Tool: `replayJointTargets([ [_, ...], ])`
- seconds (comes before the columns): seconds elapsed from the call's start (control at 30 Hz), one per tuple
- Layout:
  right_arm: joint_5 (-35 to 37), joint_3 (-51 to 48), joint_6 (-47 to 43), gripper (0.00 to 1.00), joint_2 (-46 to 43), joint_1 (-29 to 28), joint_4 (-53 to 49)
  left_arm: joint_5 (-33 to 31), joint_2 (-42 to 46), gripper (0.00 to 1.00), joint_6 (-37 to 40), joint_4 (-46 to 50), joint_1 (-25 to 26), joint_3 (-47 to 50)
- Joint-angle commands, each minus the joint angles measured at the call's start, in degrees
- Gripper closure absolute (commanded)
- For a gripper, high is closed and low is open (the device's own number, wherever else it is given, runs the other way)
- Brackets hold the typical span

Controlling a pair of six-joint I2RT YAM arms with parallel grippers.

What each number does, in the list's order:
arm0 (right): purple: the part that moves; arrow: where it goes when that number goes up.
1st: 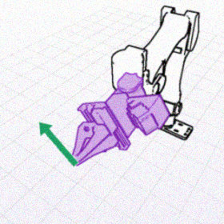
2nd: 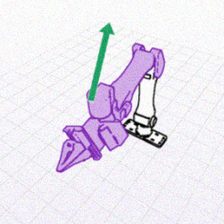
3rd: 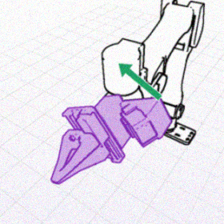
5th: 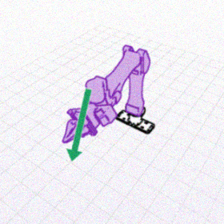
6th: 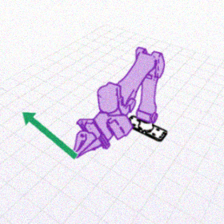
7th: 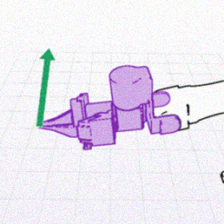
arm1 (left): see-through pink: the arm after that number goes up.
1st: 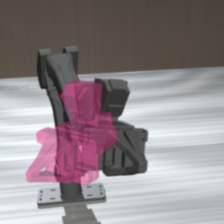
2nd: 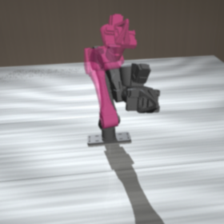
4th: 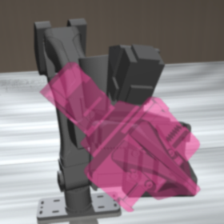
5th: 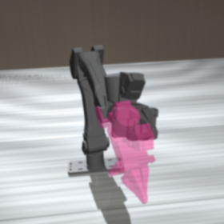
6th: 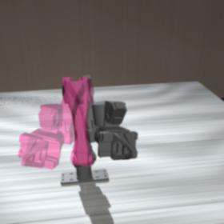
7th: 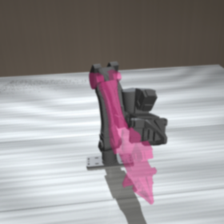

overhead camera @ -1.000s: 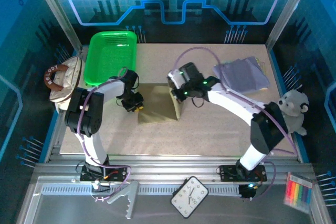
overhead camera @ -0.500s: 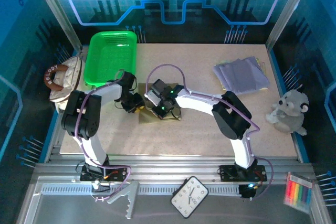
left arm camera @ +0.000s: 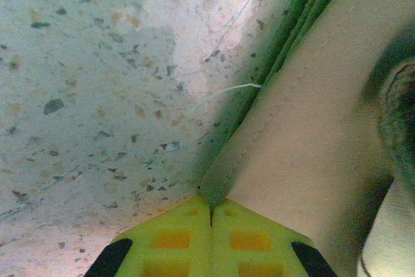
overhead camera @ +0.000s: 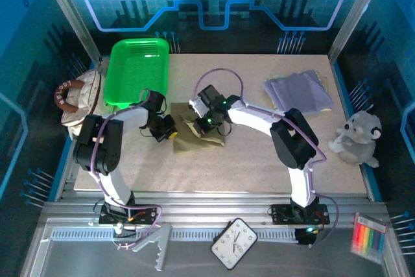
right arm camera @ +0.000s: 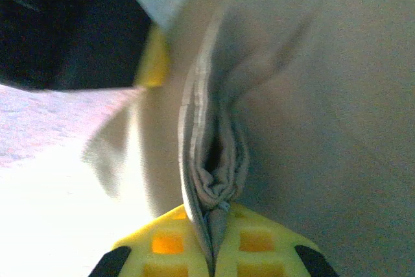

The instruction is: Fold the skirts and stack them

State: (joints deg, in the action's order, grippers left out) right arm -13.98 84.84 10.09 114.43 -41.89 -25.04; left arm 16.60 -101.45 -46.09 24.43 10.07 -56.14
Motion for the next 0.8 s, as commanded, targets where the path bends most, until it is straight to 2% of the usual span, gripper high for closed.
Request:
replayJointTargets([
  [0.0,-8.5,1.1,4.9,1.00,-2.1,-1.4,6.5,8.3,-3.3,1.00,-1.3,-1.9,4.1,1.2],
  [0.27,-5.6,1.1,7.6,1.00,5.7,-3.1,8.2,8.4,-2.4,1.00,-1.3,-1.8,3.8,1.5],
  [0.4,-8.7,3.0,10.3,1.00,9.2,-2.8,8.7,8.7,-1.9,1.00,-1.4,-2.0,3.7,1.6],
  [0.57,-11.3,4.8,12.2,1.00,7.5,-2.8,10.0,8.7,-1.4,1.00,-1.8,-2.0,3.7,1.7],
  [0.67,-9.9,4.8,11.2,1.00,7.3,-3.0,9.4,8.8,-1.3,1.00,-1.5,-1.7,3.6,1.4],
  [0.77,-7.7,4.3,10.2,1.00,10.2,-2.9,6.9,8.3,-0.1,0.95,-0.3,0.6,2.4,0.5],
])
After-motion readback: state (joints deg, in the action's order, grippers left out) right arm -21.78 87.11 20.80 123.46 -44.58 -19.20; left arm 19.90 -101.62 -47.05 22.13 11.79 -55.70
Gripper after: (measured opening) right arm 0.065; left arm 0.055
